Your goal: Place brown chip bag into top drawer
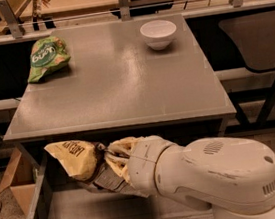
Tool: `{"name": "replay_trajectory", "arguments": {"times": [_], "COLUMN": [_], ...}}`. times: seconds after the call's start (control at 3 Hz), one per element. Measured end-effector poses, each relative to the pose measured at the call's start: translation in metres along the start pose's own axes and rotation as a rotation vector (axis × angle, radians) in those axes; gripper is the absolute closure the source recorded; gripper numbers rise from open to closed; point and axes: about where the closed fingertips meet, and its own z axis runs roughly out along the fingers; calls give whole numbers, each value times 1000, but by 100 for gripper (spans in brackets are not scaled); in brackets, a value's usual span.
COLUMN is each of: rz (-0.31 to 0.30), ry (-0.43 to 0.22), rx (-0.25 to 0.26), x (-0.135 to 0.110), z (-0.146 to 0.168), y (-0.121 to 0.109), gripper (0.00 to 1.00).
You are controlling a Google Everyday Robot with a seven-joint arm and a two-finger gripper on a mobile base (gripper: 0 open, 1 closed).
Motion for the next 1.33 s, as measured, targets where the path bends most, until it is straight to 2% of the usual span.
{"name": "replay_trajectory", "arguments": {"times": [0.67,1.0,1.33], "rz": [-1,-2,-2], "ry": [0,0,0], "rx": [-8,-12,-12], "x": [1,2,2], "z": [3,4,4], "y": [2,3,3], "gripper": [12,0,0]}}
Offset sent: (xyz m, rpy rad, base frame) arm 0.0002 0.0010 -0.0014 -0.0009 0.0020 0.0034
